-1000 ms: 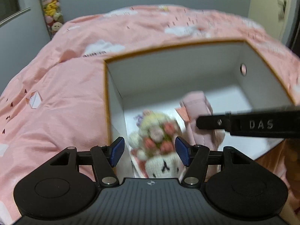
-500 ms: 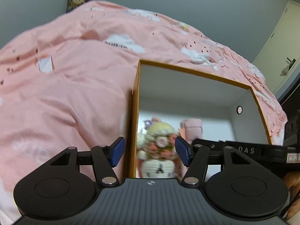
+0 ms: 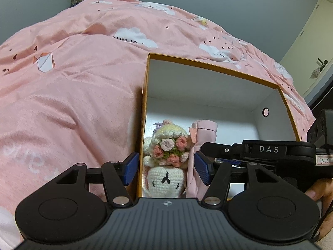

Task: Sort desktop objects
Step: 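Open the left tool to drop the doll while the right tool releases the pouch, then withdraw both tools from the box back toward the toy pile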

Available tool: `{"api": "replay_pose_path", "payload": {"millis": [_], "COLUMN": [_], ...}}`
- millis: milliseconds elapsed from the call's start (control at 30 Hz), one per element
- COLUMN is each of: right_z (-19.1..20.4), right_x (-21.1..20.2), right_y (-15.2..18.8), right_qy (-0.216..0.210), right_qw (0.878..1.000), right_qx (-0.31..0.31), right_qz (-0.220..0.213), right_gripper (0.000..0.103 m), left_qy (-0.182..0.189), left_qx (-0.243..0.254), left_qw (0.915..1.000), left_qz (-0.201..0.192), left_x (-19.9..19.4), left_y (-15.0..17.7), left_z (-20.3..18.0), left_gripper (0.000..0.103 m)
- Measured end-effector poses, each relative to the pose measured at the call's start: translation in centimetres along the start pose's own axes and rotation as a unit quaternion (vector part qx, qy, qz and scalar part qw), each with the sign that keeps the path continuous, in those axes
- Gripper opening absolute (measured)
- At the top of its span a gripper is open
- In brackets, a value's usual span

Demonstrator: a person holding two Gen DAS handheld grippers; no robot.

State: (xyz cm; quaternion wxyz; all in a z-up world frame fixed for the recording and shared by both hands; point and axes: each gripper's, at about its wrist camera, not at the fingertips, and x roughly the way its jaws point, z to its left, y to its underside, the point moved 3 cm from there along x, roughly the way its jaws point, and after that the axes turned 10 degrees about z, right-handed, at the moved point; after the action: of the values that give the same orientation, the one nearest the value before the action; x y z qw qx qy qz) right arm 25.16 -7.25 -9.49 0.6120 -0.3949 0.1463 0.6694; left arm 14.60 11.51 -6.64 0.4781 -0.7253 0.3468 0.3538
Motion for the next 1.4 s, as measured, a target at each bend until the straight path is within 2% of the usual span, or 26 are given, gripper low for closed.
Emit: {"api": "replay_pose_path", "payload": {"millis": [67, 200, 367, 533, 733, 967, 1100, 1400], "right_z": [0.4, 1.6, 3.6, 5.0, 4.7, 2.6, 1.0, -2.3], "right_x": [-0.1, -0.7, -3.5, -6.4, -10.2, -12.2, -12.4, -11.6], "right_y": [0.2, 0.7, 1.8, 3.1, 5.4, 8.6, 10.6, 13.1], "right_qy": [0.012, 0.046, 0.092, 0.098, 0.105, 0.16, 0.196, 0.183], "right_qw": [1.0, 0.997, 0.987, 0.978, 0.975, 0.975, 0.972, 0.983], "right_qx": [-0.01, -0.052, -0.116, -0.15, -0.154, -0.123, -0.106, -0.02], "right_qz": [-0.001, -0.013, -0.068, -0.108, -0.119, -0.098, -0.073, 0.007], "right_gripper": [0.031, 0.034, 0.045, 0.049, 0.051, 0.051, 0.052, 0.059], "left_qy": [-0.005, -0.025, -0.047, -0.04, -0.023, 0.022, 0.023, 0.011], "left_qx": [0.004, 0.014, 0.038, 0.052, 0.078, 0.096, 0.129, 0.177], "left_qw": [1.0, 0.9994, 0.9969, 0.9952, 0.995, 0.9952, 0.991, 0.9832], "left_qz": [-0.005, -0.019, -0.051, -0.073, -0.058, 0.003, 0.029, 0.042], "left_x": [-0.2, -0.9, -2.8, -5.1, -6.7, -6.5, -6.1, -6.0], "left_y": [0.1, 0.4, 0.9, 1.5, 3.6, 6.9, 8.5, 10.4], "left_z": [-0.2, -0.4, -1.5, -2.8, -4.1, -5.1, -6.3, -8.6], "left_gripper": [0.069, 0.069, 0.069, 0.069, 0.069, 0.069, 0.069, 0.069]}}
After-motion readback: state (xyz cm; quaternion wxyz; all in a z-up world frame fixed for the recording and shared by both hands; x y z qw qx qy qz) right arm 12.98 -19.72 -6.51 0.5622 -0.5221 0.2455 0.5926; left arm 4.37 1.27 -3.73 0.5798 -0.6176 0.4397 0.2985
